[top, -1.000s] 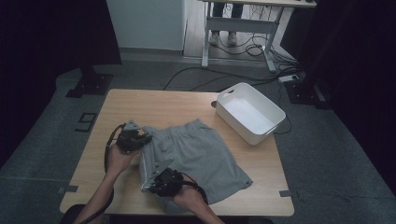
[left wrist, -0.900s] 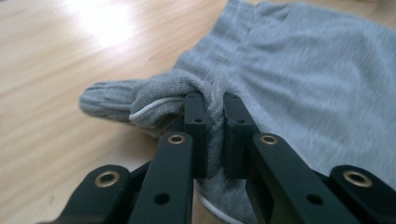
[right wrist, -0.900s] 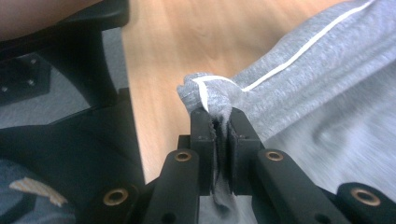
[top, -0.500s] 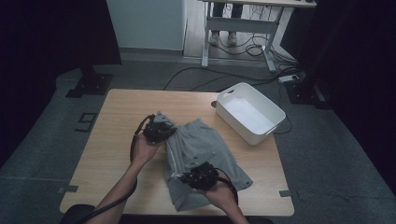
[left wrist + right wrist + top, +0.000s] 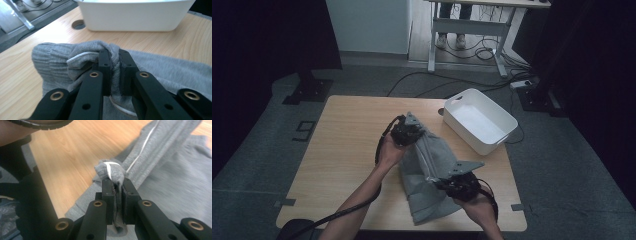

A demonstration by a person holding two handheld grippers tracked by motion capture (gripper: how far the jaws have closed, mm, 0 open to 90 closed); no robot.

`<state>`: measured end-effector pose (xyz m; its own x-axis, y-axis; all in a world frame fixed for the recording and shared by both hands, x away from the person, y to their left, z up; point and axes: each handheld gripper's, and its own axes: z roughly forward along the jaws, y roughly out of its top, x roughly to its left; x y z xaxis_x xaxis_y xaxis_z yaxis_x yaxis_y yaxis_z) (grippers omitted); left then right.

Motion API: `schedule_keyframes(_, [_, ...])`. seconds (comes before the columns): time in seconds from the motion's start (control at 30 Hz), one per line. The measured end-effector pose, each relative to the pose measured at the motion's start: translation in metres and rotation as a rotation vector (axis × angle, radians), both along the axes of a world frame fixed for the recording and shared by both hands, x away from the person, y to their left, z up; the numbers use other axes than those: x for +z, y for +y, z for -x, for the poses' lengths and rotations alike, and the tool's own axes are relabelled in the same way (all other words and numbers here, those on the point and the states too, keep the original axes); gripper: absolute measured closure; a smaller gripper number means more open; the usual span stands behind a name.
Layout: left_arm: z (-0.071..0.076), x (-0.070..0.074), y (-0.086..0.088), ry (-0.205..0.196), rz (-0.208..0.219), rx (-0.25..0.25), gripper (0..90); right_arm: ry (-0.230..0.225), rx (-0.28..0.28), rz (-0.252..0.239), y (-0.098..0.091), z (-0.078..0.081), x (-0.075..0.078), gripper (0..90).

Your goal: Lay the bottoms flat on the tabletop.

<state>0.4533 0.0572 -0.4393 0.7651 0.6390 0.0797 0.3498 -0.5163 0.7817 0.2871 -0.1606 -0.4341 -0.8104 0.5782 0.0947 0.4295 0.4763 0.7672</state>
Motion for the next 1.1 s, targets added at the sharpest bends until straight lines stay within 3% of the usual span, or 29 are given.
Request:
schedule_keyframes(0.2, [-0.009,-0.019,-0.027,0.007,-0.034,-0.024,80.7,0.017,-0.102,0.015,-0.037,-0.004,-0.011,82.7])
schedule_keyframes(0.4, [-0.015,-0.048,-0.044,0.018,-0.069,-0.025,79.8,0.039,-0.16,0.068,-0.053,-0.01,-0.036,82.4])
schedule_keyframes(0.57, [-0.019,-0.069,-0.05,0.053,-0.067,-0.022,77.1,0.063,-0.178,0.1,-0.059,-0.013,-0.057,81.7])
schedule_keyframes(0.7, [-0.022,-0.079,-0.048,0.089,-0.029,-0.004,69.8,0.08,-0.195,0.11,-0.066,-0.014,-0.071,81.5])
schedule_keyframes(0.8, [-0.021,-0.075,-0.045,0.082,-0.002,0.007,57.8,0.095,-0.204,0.114,-0.071,-0.013,-0.075,79.0])
schedule_keyframes(0.87, [-0.019,-0.066,-0.042,0.07,0.01,-0.004,49.9,0.1,-0.214,0.114,-0.074,-0.011,-0.073,70.3])
schedule_keyframes(1.0, [-0.01,-0.046,-0.035,0.03,0.018,-0.03,33.5,0.093,-0.236,0.076,-0.081,-0.007,-0.058,50.0])
schedule_keyframes(1.1, [-0.002,-0.036,-0.025,0.025,0.024,-0.052,25.8,0.072,-0.235,0.065,-0.081,-0.006,-0.046,46.0])
